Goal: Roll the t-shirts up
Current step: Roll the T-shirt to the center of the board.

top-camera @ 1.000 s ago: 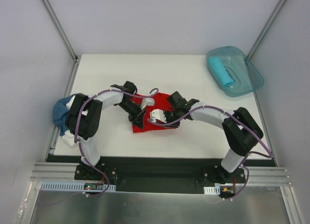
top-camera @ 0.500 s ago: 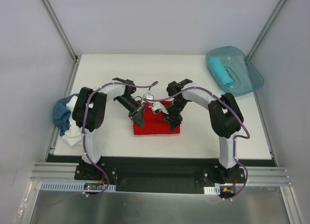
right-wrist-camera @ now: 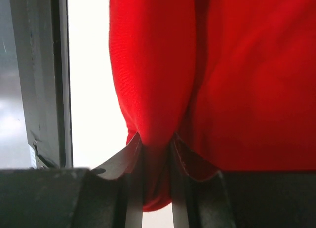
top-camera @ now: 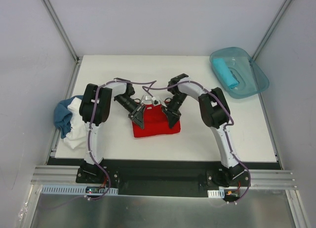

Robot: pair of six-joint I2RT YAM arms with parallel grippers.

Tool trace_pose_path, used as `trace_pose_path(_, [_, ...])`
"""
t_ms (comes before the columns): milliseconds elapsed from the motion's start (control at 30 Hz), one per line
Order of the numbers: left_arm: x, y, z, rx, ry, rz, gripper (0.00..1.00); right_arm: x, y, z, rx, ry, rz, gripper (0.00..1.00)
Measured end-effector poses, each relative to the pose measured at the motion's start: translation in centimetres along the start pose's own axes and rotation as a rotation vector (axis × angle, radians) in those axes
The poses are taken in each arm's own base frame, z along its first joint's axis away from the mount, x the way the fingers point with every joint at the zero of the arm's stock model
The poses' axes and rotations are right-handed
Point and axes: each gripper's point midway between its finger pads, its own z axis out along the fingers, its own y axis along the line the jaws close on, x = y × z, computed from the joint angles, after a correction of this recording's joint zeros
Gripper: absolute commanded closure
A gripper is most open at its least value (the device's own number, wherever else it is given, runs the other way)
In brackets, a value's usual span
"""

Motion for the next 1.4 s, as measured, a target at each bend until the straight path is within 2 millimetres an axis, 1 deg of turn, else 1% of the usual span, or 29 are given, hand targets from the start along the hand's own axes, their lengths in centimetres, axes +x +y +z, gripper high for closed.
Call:
trace_pose_path(100, [-0.4,1.5,-1.1,-0.041,-0.052,-0.045,0.85,-0.6,-1.1,0.1,-0.008,-0.007,0.061,0.75])
trace_pose_path(200, [-0.4,2.8,-2.4,-0.085,-0.117,-0.1,0.81,-1.2,-1.6,0.3,-0.022,-0.026,0.132,0.73])
trace_pose_path(267, [-0.5,3.3,-3.2,-0.124,-0.143,-0.103,0.78,-1.6,-1.8,0.4,-0.027,-0.038,0.167,0.73])
trace_pose_path(333, [-0.5,3.3,-3.8,-0.17,-0.156,-0.079,0.75,-1.8,-2.1,0.5,-0.027,-0.042,0.197,0.72])
trace_pose_path(433, [-0.5,2.9,-4.8,-0.259,-0.17,-0.008,0.69,-1.8,-2.3,0.5,-0.032,-0.035,0.252,0.72])
trace_pose_path(467, [-0.4,2.7,-5.3,-0.296,-0.178,0.023,0.65,-1.8,-2.3,0.5,-0.034,-0.033,0.27,0.73])
trace_pose_path(500, [-0.2,2.3,-5.8,-0.336,-0.187,0.061,0.64,-1.7,-2.3,0.5,-0.035,-0.031,0.286,0.73])
trace_pose_path(567, [0.1,1.1,-6.7,-0.405,-0.208,0.136,0.61,-1.7,-2.3,0.6,-0.037,-0.026,0.309,0.73])
trace_pose_path(633, [0.4,-0.4,-7.6,-0.482,-0.237,0.249,0.59,-1.7,-2.3,0.7,-0.037,-0.018,0.321,0.74])
trace_pose_path(700, [1.0,-1.5,-8.3,-0.581,-0.234,0.359,0.55,-1.7,-2.2,0.8,-0.032,-0.005,0.33,0.76])
trace_pose_path(767, [1.2,-3.1,-7.1,-0.645,-0.19,0.513,0.5,-1.6,-2.1,0.9,-0.029,0.014,0.333,0.76])
trace_pose_path(800, [1.3,-3.8,-6.2,-0.672,-0.167,0.603,0.46,-1.5,-2.0,1.0,-0.029,0.025,0.334,0.76])
trace_pose_path(833, [1.6,-4.3,-5.4,-0.695,-0.145,0.679,0.46,-1.5,-1.9,1.1,-0.029,0.036,0.334,0.77])
trace_pose_path(900, [2.7,-4.7,-3.5,-0.73,-0.104,0.821,0.45,-1.4,-1.6,1.2,-0.031,0.055,0.336,0.77])
trace_pose_path(933, [3.3,-4.4,-3.0,-0.759,-0.083,0.864,0.44,-1.3,-1.5,1.3,-0.032,0.062,0.338,0.77])
trace_pose_path(1033, [4.2,-3.1,-2.3,-0.822,-0.049,0.935,0.44,-1.3,-1.4,1.4,-0.031,0.072,0.343,0.77])
trace_pose_path(1133, [3.9,-2.1,-2.3,-0.873,-0.038,0.974,0.44,-1.2,-1.4,1.4,-0.03,0.074,0.345,0.77])
trace_pose_path(1300, [2.7,-2.1,-2.3,-0.892,-0.065,1.023,0.44,-1.2,-1.4,1.4,-0.029,0.075,0.352,0.77])
trace_pose_path(1400, [2.3,-2.2,-1.8,-0.881,-0.063,1.047,0.44,-1.2,-1.4,1.4,-0.031,0.077,0.36,0.77])
